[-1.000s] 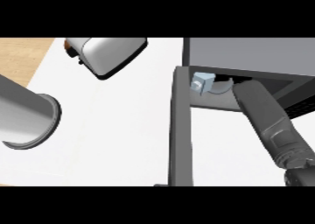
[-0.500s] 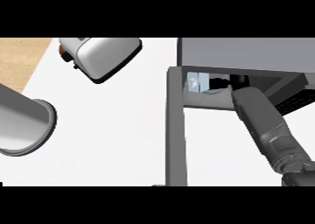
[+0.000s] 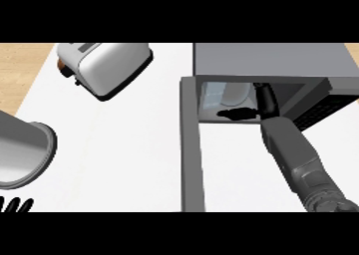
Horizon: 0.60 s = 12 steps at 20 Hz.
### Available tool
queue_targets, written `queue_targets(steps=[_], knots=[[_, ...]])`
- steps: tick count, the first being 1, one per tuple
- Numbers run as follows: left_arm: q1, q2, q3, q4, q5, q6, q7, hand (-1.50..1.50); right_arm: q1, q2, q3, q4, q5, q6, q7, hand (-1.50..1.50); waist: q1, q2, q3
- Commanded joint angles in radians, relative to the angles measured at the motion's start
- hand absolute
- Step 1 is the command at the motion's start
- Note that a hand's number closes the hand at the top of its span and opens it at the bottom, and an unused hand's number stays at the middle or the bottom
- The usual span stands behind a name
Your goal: Pick up the milk, place it into the microwave and close the microwave
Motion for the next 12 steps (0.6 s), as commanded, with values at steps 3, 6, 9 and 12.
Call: queue_targets(steps=[3,6,9,12], knots=[[-0.015,-0.003,-0.116,-0.054,-0.080,0.047,0.055,-1.50,0.118,0.027,0.025,-0.097,-0.031,0.094,-0.017,-1.50,-0.031,-0.012,-0.001],[-0.035,-0.003,-0.159,-0.088,-0.089,0.069,0.106,-1.50,0.185,0.051,0.048,-0.183,-0.042,0.130,-0.008,-1.50,-0.046,-0.017,-0.002],[-0.098,-0.003,-0.223,0.021,-0.169,0.120,0.074,-1.50,0.311,0.087,0.082,-0.239,-0.035,0.150,-0.034,-1.50,-0.057,-0.019,-0.003],[-0.171,-0.002,-0.247,0.020,-0.192,0.104,0.170,1.50,0.376,0.106,0.111,-0.343,-0.049,0.206,-0.010,-1.50,-0.066,-0.019,-0.003]])
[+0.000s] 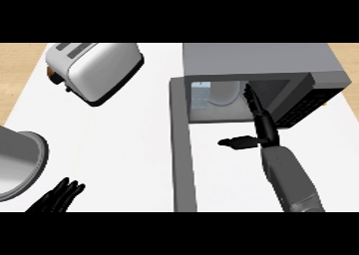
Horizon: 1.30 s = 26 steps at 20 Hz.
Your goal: Pick up the milk, place it into the microwave and close the microwave
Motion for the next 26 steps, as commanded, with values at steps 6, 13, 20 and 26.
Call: queue_targets(steps=[6,13,20,26], knots=[[-0.153,-0.001,-0.126,0.057,-0.120,0.056,0.142,1.50,0.328,0.007,0.092,-0.372,-0.029,0.151,0.024,-1.50,-0.028,-0.004,-0.002],[-0.312,-0.001,-0.170,0.223,-0.261,0.113,0.131,1.50,0.635,0.001,0.121,-0.778,-0.084,0.212,0.125,-1.50,-0.027,0.001,-0.002],[-0.576,0.014,-0.291,0.486,-0.315,0.038,0.229,1.50,0.773,-0.025,0.091,-0.968,-0.122,0.221,0.173,-1.50,-0.019,0.014,0.000],[-0.725,-0.001,-0.457,0.794,-0.343,0.221,0.111,1.50,0.920,-0.099,0.040,-1.140,-0.200,0.317,0.178,-1.50,-0.001,0.014,0.000]])
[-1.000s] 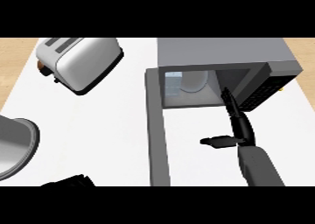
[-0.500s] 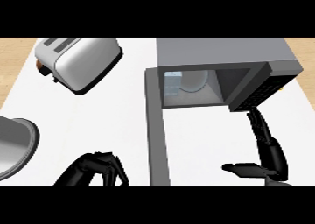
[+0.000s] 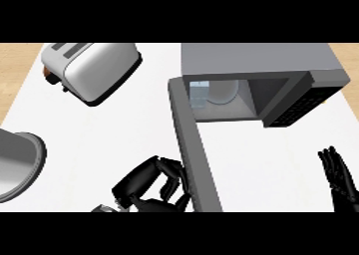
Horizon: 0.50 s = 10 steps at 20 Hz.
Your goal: Pick up the milk, place it into the microwave and close the microwave
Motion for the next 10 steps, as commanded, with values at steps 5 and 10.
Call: queue_targets(steps=[5,10], knots=[[-0.264,-0.004,-0.239,0.449,0.105,0.191,-0.177,1.50,0.083,-0.056,-0.053,-0.140,-0.120,0.115,-0.009,-1.50,-0.016,0.008,0.000],[-0.327,-0.004,-0.464,0.532,0.247,0.430,-0.212,1.50,0.109,-0.072,-0.054,-0.240,-0.189,0.181,0.015,-1.50,-0.044,0.010,-0.002]])
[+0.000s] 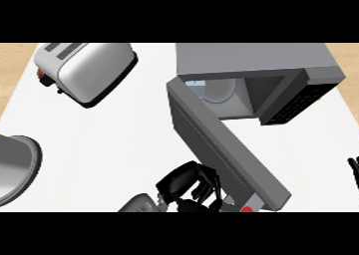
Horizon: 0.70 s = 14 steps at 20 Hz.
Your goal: Pick up the milk, place it into the microwave and close the microwave
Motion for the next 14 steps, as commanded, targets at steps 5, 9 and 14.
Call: queue_targets(steps=[5,9,14], knots=[[-0.133,-0.006,-0.210,0.102,0.193,0.327,0.032,1.50,-0.030,-0.037,-0.008,-0.111,-0.049,0.040,0.013,-1.50,-0.059,0.012,-0.003],[-0.207,-0.005,-0.219,0.099,0.255,0.431,0.045,1.50,-0.024,-0.049,0.008,-0.168,-0.110,0.089,0.055,-1.50,-0.086,0.013,-0.004],[-0.217,-0.005,-0.211,0.061,0.364,0.529,-0.039,1.50,-0.051,-0.085,0.008,-0.205,-0.154,0.110,0.116,-1.50,-0.114,0.024,-0.009]])
